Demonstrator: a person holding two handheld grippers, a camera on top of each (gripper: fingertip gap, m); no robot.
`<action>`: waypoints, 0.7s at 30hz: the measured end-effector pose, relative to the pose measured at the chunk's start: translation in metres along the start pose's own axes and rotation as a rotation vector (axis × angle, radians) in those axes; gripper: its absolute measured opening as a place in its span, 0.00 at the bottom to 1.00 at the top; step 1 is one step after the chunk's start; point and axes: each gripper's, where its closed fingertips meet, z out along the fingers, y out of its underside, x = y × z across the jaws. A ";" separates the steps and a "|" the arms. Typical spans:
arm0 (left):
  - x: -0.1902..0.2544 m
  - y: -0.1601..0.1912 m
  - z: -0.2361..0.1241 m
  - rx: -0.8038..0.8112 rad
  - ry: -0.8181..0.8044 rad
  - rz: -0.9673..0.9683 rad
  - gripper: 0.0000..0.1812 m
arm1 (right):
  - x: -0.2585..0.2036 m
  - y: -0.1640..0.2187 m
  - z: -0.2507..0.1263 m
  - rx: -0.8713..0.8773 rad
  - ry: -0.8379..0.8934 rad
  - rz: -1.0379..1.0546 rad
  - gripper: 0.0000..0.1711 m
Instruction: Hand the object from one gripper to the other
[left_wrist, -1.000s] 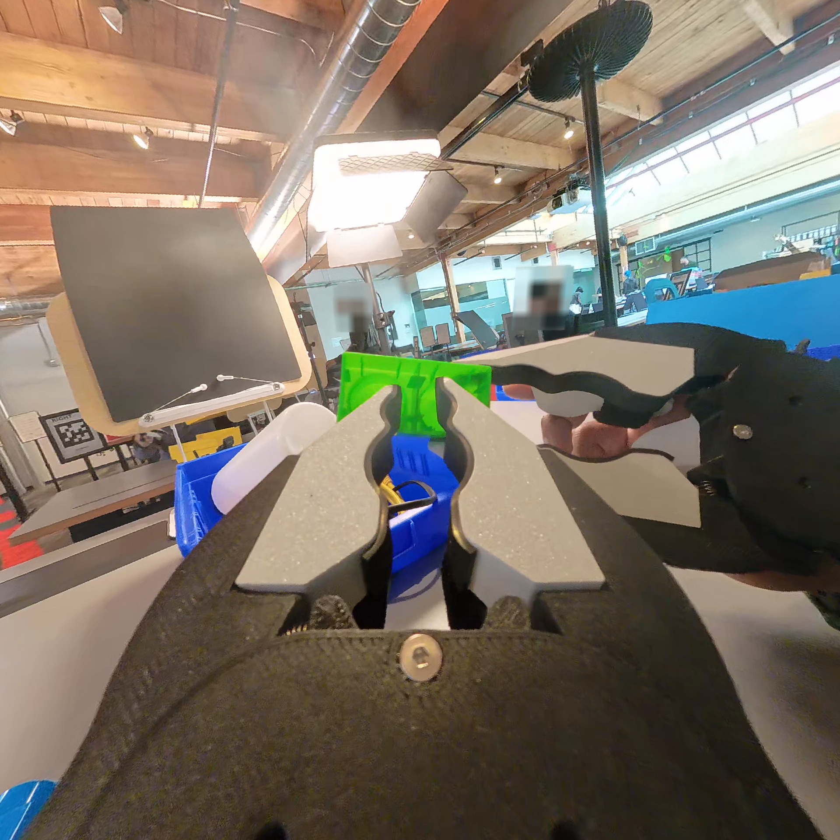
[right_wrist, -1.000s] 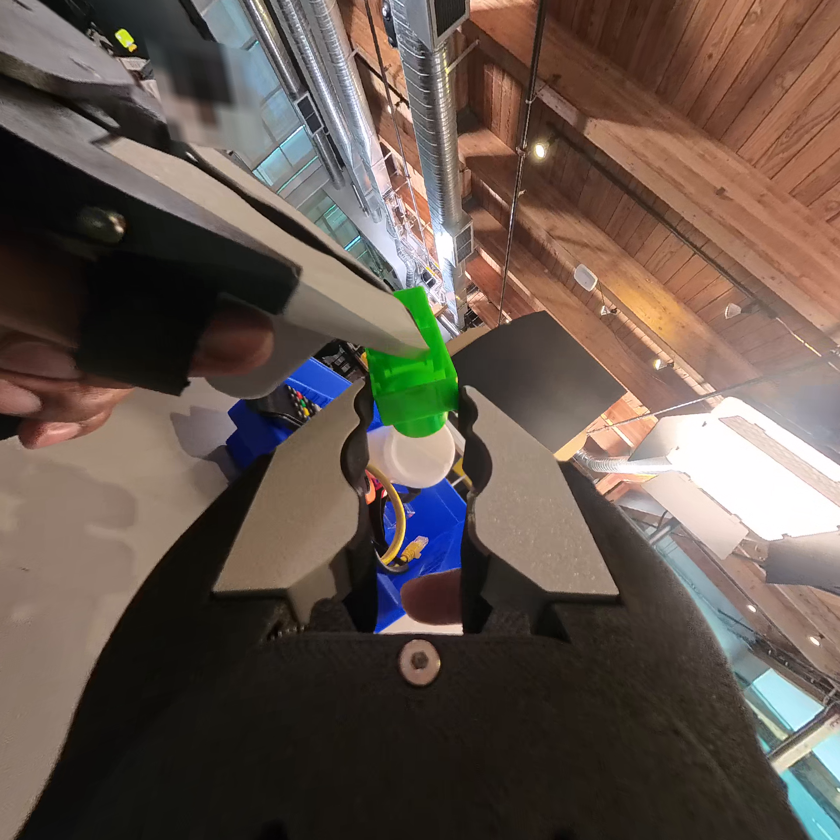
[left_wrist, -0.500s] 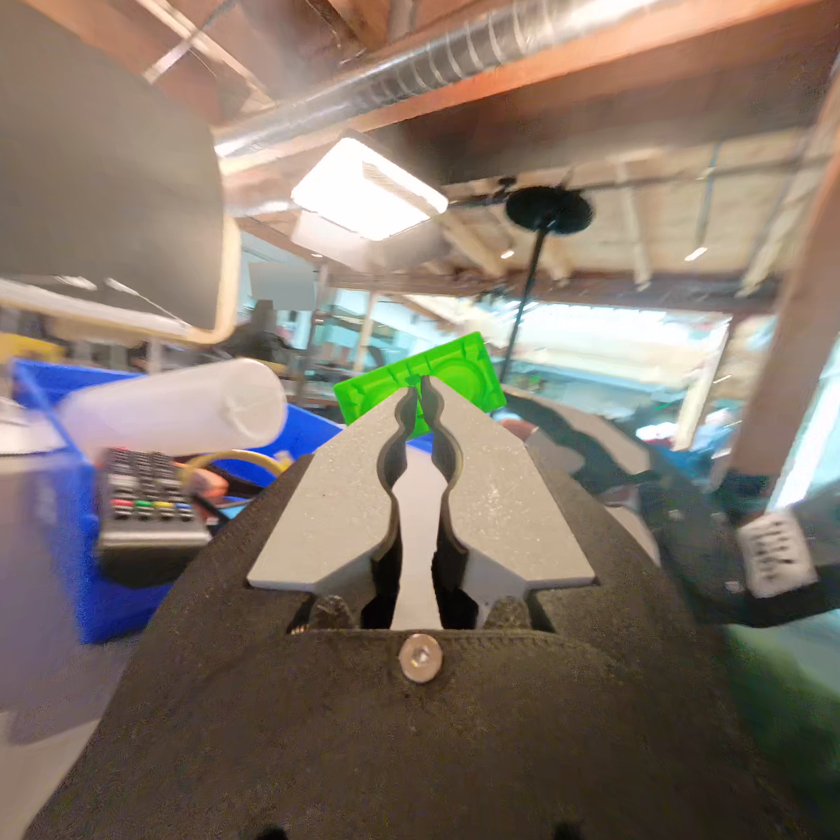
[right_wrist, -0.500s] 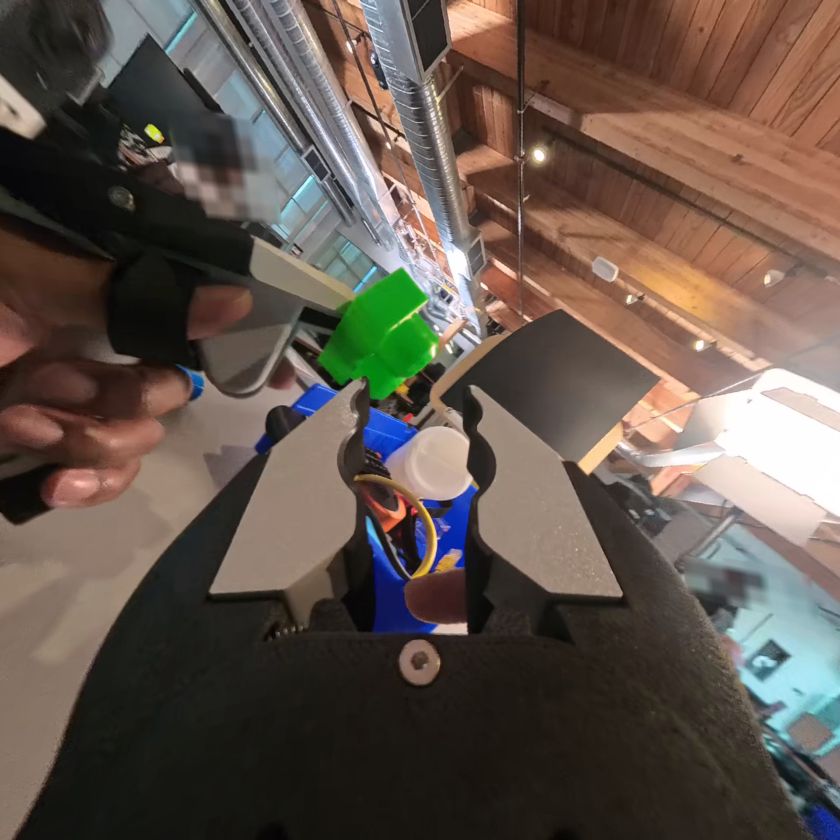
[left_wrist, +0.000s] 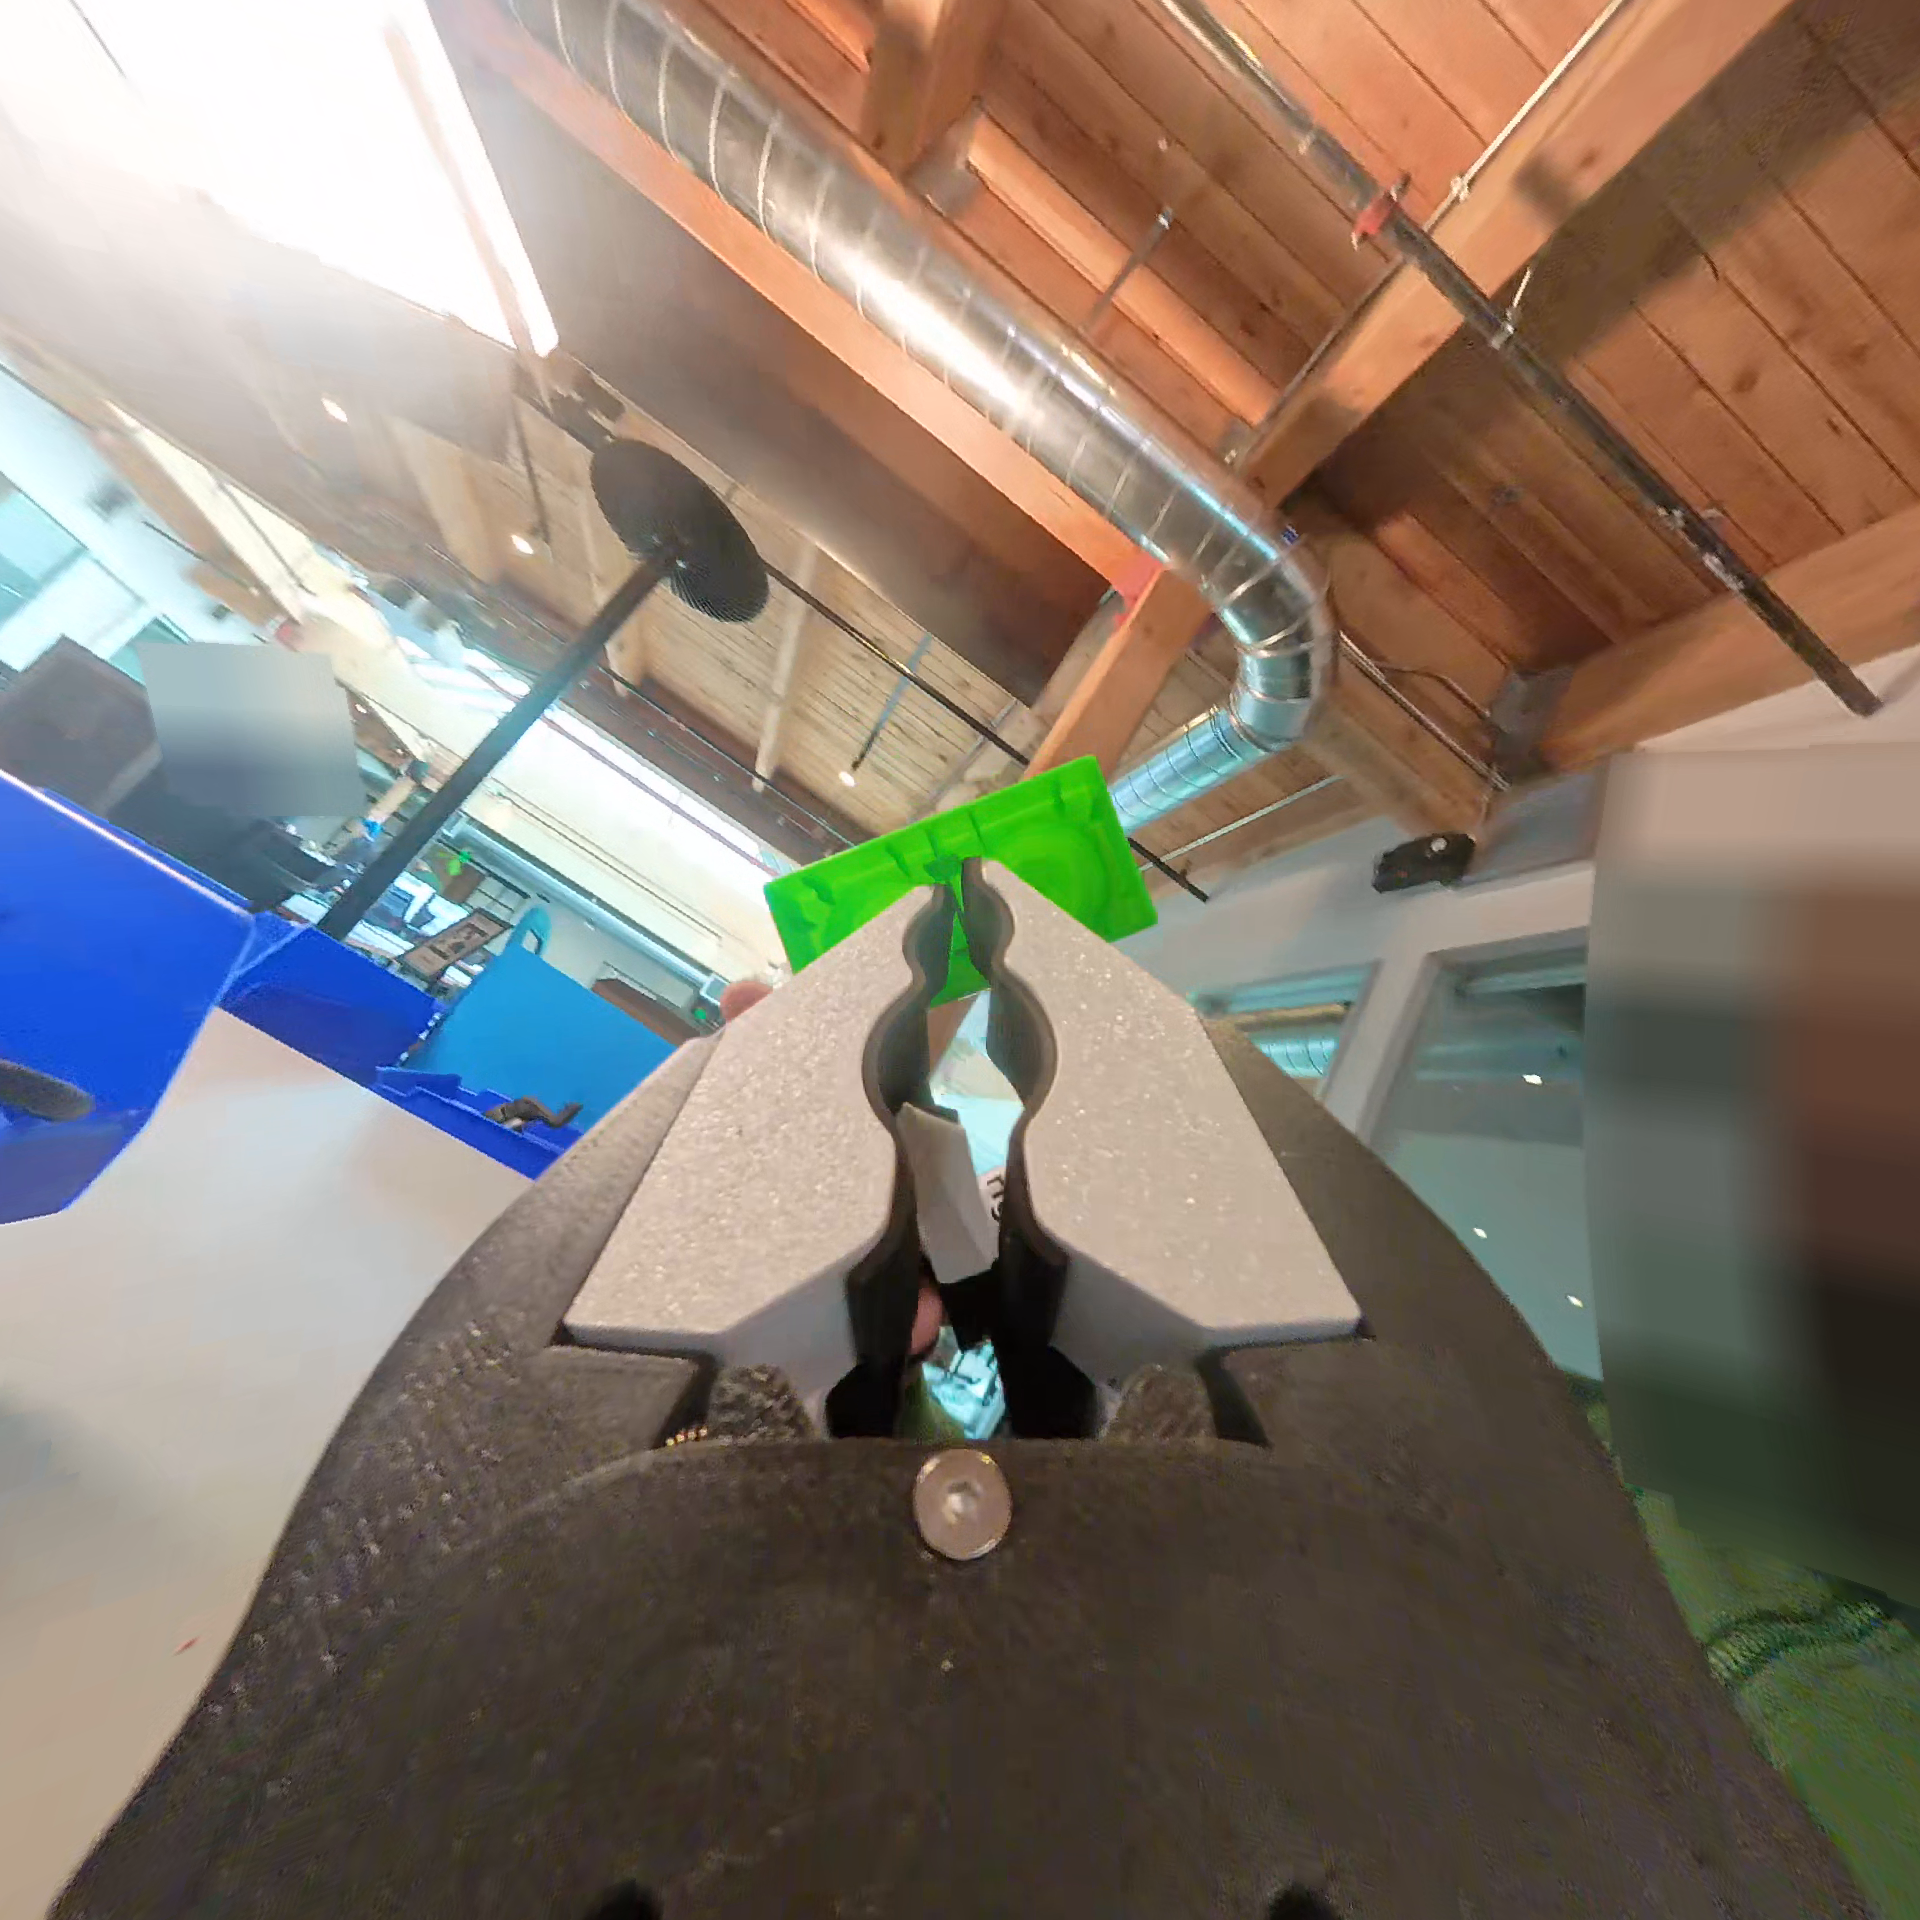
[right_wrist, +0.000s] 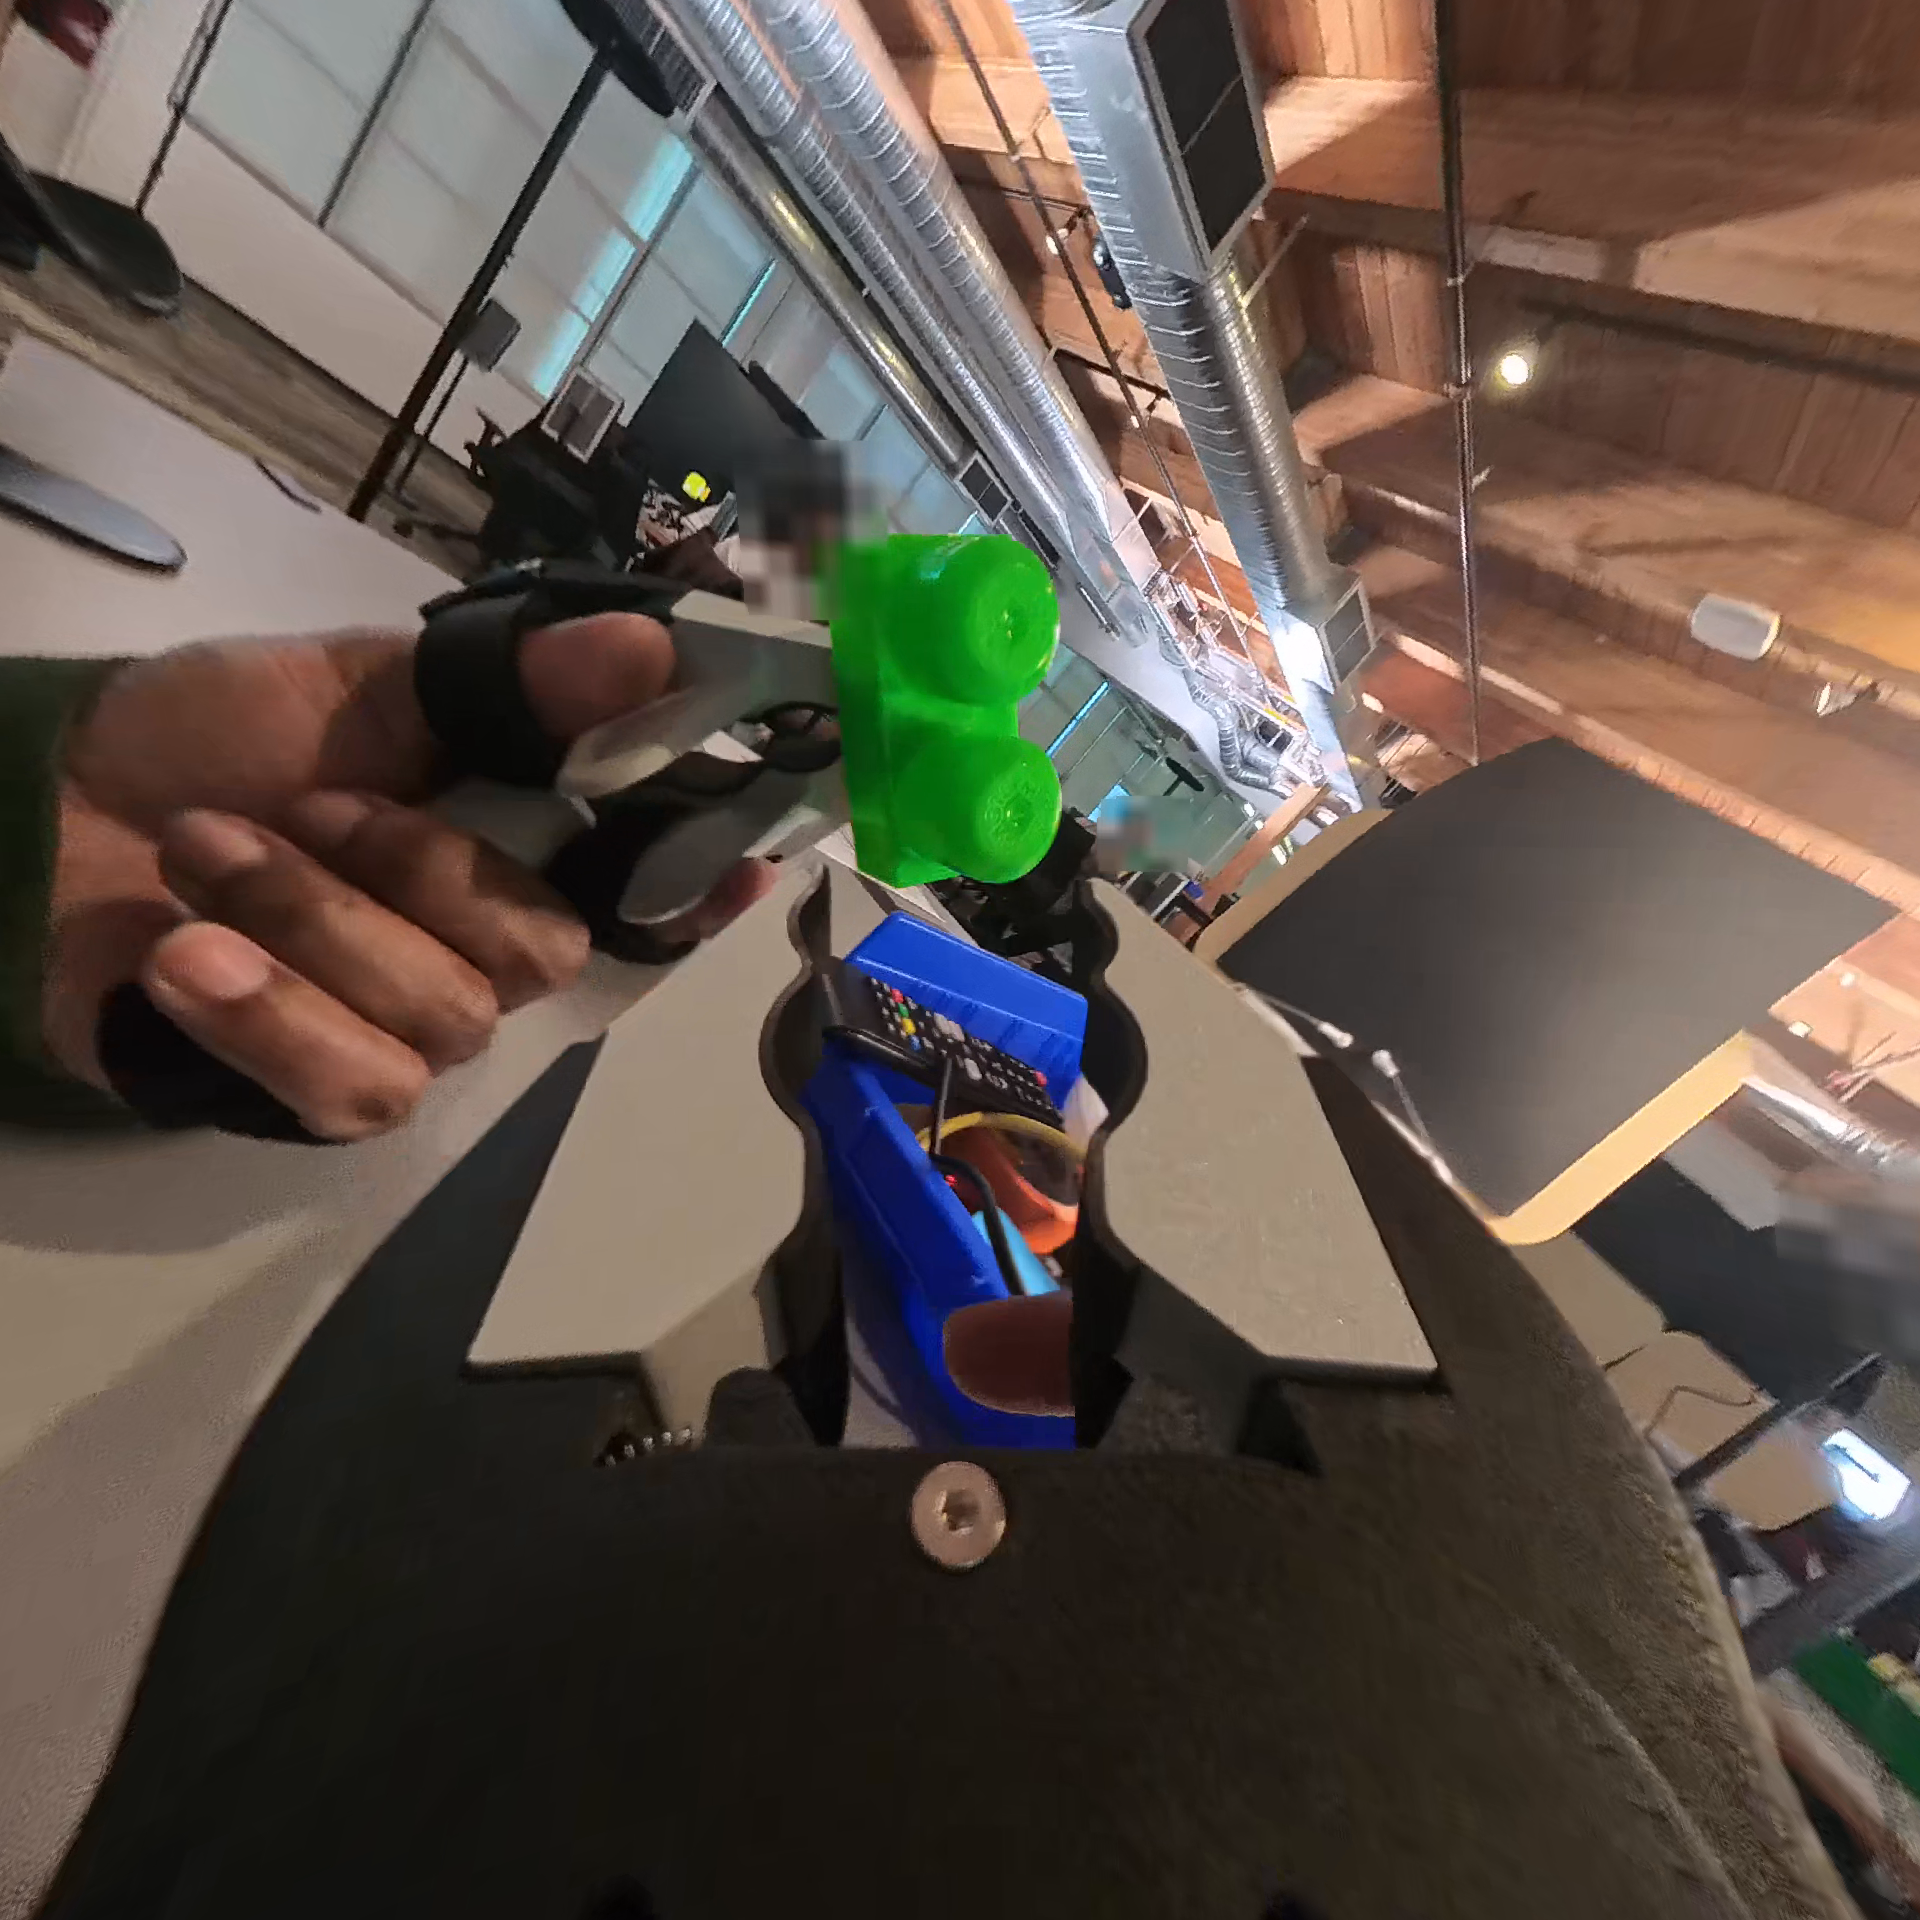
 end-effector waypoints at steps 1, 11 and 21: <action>0.000 0.003 0.001 -0.015 0.002 0.000 0.01 | 0.001 0.000 -0.002 0.001 -0.005 -0.038 0.28; -0.010 0.022 0.006 -0.116 -0.049 0.002 0.01 | 0.008 -0.014 -0.016 0.092 -0.050 -0.023 0.28; -0.019 0.045 0.008 -0.246 -0.107 0.007 0.01 | -0.002 -0.003 -0.021 0.059 -0.123 -0.078 0.21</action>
